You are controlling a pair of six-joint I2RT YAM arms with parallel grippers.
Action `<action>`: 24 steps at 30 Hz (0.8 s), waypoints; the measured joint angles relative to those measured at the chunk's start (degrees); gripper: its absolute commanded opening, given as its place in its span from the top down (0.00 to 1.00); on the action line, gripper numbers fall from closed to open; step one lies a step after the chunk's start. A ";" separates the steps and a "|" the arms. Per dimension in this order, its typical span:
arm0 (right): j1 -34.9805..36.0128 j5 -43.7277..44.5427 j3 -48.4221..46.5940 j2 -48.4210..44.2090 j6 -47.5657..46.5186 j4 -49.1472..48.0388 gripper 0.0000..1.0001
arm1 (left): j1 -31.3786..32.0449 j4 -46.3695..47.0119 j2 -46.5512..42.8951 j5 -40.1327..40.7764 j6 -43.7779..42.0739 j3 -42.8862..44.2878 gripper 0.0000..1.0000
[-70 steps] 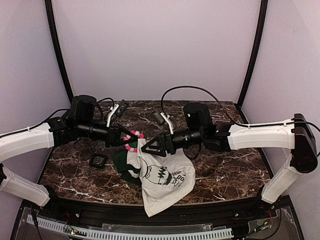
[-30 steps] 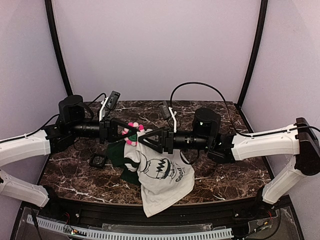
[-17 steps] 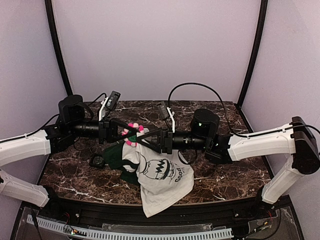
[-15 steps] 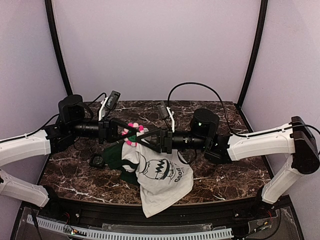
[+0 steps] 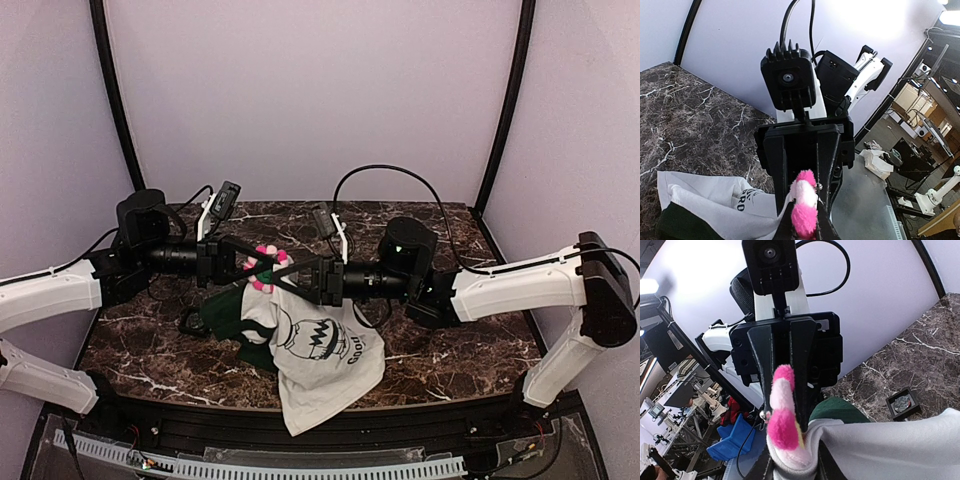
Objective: Remove the brooch from the garment
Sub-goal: Open the brooch on the crumpled clothing.
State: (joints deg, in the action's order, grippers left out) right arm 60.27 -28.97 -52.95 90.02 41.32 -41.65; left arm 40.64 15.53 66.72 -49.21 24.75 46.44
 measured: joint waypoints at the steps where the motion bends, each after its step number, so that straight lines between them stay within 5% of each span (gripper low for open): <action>1: 0.00 -0.04 0.00 0.04 0.22 -0.15 0.81 | 0.00 0.00 0.00 0.00 0.13 0.00 0.99; 24: -2.71 -1.11 -2.45 2.47 13.38 2.27 0.90 | -0.90 -1.88 0.24 4.44 -0.63 0.00 0.99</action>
State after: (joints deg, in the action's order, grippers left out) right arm 57.56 -30.09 -55.40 92.49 54.70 -39.38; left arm 39.75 13.65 66.96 -44.77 24.12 46.44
